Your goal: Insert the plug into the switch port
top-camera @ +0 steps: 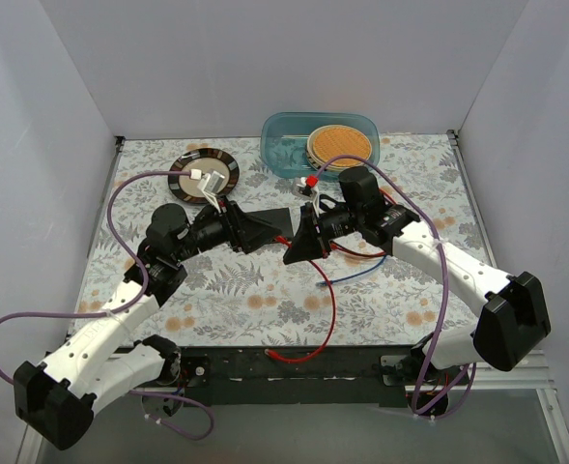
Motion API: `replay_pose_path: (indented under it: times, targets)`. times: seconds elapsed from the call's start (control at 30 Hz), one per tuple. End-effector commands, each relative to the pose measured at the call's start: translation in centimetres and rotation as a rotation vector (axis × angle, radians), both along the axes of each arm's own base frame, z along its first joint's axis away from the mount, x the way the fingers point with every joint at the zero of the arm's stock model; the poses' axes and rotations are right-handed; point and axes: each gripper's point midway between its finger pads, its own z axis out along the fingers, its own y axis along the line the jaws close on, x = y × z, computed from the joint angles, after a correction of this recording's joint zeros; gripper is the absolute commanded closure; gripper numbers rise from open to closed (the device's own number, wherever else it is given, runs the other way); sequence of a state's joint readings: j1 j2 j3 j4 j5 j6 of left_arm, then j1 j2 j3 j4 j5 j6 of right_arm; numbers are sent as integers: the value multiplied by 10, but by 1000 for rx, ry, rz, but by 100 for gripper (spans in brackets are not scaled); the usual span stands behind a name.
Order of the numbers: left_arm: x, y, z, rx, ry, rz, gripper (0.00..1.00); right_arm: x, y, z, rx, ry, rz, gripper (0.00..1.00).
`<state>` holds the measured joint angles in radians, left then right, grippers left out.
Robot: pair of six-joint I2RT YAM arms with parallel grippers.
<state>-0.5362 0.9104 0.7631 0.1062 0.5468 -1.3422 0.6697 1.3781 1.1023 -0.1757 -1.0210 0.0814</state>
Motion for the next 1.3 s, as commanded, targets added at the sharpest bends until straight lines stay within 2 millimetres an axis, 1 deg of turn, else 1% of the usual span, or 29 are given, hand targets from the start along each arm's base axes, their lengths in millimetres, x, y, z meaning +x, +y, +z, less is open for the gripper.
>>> replay_pose_path:
  times: [0.0,0.1,0.17,0.2,0.23,0.3,0.33,0.37,0.4,0.43,0.47,0.5,0.53,0.57,0.6,0.63,0.7,0.8,0.83,0.87,0.9,0.93,0.97,1.03,1.07,1.13,1.17,1.23,1.27]
  targets:
    - [-14,-2,13,-23,-66,-65,47,-1,2,19,52,-41,7,99]
    - [-14,-3,10,-15,-61,-76,52,0,2,19,54,-38,7,99]
    - [-14,-5,8,-11,-54,-85,60,1,2,19,52,-34,0,99]
    - [-13,-6,6,-6,-44,-87,65,1,3,19,51,-34,-1,99]
    - [-12,-7,5,-5,-41,-89,75,2,3,19,50,-37,-7,99]
    - [-11,-9,3,-2,-25,-98,86,3,3,18,47,-36,-14,99]
    - [-11,-10,3,-2,-23,-100,95,4,3,19,47,-38,-17,99]
    - [-10,-11,3,-3,-22,-100,99,4,3,19,45,-40,-20,99]
    - [-7,-10,3,-4,-15,-78,100,5,3,19,40,-42,-29,99]
    - [-4,-8,6,-6,-13,-54,100,12,3,16,22,-54,-66,95]
    - [-1,-7,4,-2,10,-31,100,16,1,16,0,-66,-93,90]
    - [2,-5,5,-2,15,-9,100,21,1,16,-18,-81,-129,77]
    - [5,-3,9,-9,14,21,100,32,-1,14,-49,-113,-194,53]
    - [7,-1,8,-6,33,37,100,33,-3,19,-59,-139,-223,39]
    - [9,0,10,-8,40,57,100,39,-5,20,-75,-159,-269,27]
    - [14,3,10,-8,51,89,100,50,-10,26,-88,-209,-354,19]
    - [18,5,12,-10,81,119,100,57,-16,34,-92,-243,-416,18]
    - [26,9,8,11,166,179,100,68,-27,50,-77,-312,-540,18]
    - [29,9,6,19,189,194,100,73,-35,59,-67,-340,-603,18]
    - [31,9,-1,36,225,205,100,72,-35,63,-54,-354,-619,18]
    - [31,8,4,25,239,205,100,73,-38,64,-51,-366,-642,18]
    - [32,8,3,26,254,208,100,77,-42,73,-38,-402,-694,19]
    - [33,8,1,29,275,217,100,73,-38,75,-34,-417,-692,18]
    - [34,7,4,17,304,220,100,76,-37,82,-38,-460,-735,19]
    - [33,7,4,13,311,221,100,71,-31,82,-42,-481,-724,19]
    - [33,6,6,4,320,217,100,74,-26,83,-57,-502,-743,19]
    - [32,6,7,3,320,215,100,70,-21,84,-58,-518,-738,19]
    - [32,7,9,2,317,216,100,73,-16,80,-82,-528,-752,20]
    - [31,7,11,1,315,218,100,70,-10,79,-84,-531,-741,21]
